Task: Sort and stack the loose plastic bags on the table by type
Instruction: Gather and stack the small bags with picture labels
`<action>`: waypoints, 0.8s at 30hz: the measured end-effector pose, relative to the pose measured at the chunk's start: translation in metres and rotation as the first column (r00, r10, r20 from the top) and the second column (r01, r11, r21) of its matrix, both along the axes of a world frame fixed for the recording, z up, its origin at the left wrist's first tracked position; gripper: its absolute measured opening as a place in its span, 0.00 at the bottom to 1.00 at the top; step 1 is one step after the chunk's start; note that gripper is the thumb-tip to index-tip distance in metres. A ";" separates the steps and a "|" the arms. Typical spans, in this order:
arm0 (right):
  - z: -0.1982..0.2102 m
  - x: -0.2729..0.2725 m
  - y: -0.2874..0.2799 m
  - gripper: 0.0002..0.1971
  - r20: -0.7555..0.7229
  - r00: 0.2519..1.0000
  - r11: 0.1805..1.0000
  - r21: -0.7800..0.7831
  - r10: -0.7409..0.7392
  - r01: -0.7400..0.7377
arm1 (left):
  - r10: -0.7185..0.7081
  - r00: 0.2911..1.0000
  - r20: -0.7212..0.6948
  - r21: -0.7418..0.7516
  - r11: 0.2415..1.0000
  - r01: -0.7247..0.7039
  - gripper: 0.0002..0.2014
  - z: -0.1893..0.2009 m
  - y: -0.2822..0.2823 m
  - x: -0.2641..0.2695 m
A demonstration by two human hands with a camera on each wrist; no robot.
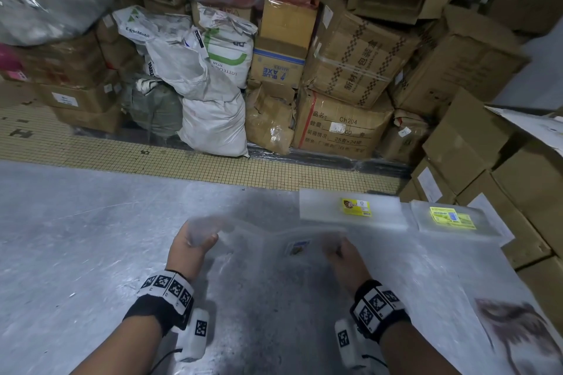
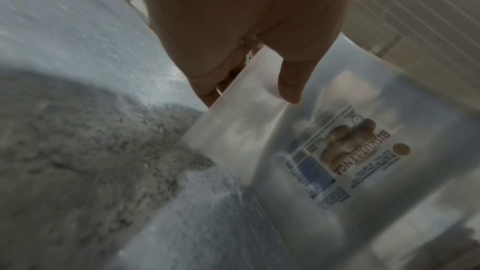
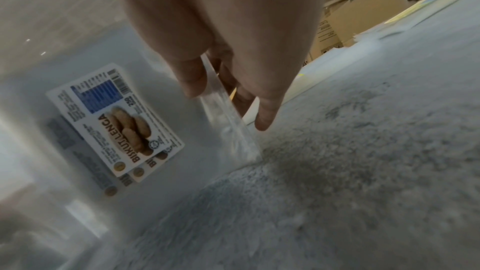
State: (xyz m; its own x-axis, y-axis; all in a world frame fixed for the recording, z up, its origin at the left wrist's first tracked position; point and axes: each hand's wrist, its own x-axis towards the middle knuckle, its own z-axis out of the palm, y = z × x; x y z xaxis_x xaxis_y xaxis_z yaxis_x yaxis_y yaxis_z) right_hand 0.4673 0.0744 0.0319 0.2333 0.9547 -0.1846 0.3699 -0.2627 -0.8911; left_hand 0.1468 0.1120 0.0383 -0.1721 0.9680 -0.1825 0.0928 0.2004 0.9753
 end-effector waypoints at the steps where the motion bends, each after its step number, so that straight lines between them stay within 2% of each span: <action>1: 0.002 -0.002 0.000 0.05 0.002 1.000 1.000 -0.001 0.008 -0.008 | 0.001 1.000 0.005 -0.013 1.000 -0.001 0.07 0.002 -0.001 0.000; 3: 0.008 -0.005 -0.001 0.09 -0.003 1.000 1.000 0.002 0.021 -0.021 | -0.002 1.000 0.020 -0.035 0.999 0.003 0.03 0.008 -0.001 0.003; 6: 0.016 -0.006 -0.001 0.10 0.002 1.000 0.999 -0.020 0.031 -0.031 | -0.010 0.998 0.064 -0.065 0.998 0.014 0.05 0.021 -0.002 0.005; 9: 0.016 -0.003 -0.001 0.11 0.007 1.000 0.996 -0.087 0.006 -0.005 | -0.080 0.996 0.028 -0.110 0.990 0.083 0.04 0.025 -0.001 -0.001; 12: 0.012 -0.004 -0.008 0.08 -0.012 1.000 0.976 -0.215 -0.022 0.019 | -0.160 0.987 0.028 -0.273 0.949 0.161 0.03 0.015 -0.001 -0.008; 13: 0.010 -0.006 -0.012 0.04 -0.025 1.000 0.961 -0.275 -0.016 0.008 | -0.182 0.983 0.028 -0.337 0.924 0.181 0.06 0.009 -0.004 -0.011; 14: 0.004 -0.006 -0.016 0.07 -0.048 0.999 0.947 -0.321 -0.008 -0.007 | -0.201 0.980 0.018 -0.386 0.902 0.192 0.08 0.000 -0.008 -0.012; 17: -0.012 -0.008 -0.026 0.12 -0.034 0.999 0.907 -0.420 -0.028 0.011 | -0.167 0.983 -0.079 -0.414 0.902 0.120 0.10 -0.026 -0.023 -0.014; 20: -0.020 -0.008 -0.031 0.15 0.019 0.998 0.909 -0.412 -0.056 0.059 | -0.101 0.982 -0.161 -0.391 0.920 0.031 0.13 -0.034 -0.034 -0.013; 24: -0.024 -0.012 -0.039 0.16 0.042 0.997 0.917 -0.393 -0.058 0.070 | -0.075 0.973 -0.219 -0.359 0.933 -0.009 0.22 -0.034 -0.047 -0.012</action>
State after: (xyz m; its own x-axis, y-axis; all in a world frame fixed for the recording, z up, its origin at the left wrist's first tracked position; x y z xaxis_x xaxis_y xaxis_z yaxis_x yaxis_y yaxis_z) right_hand 0.4548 0.0357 0.0083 0.3021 0.7888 -0.5353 0.3642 -0.6145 -0.6998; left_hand 0.1353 0.0654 0.0045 -0.2184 0.8521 -0.4757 0.3139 0.5229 0.7925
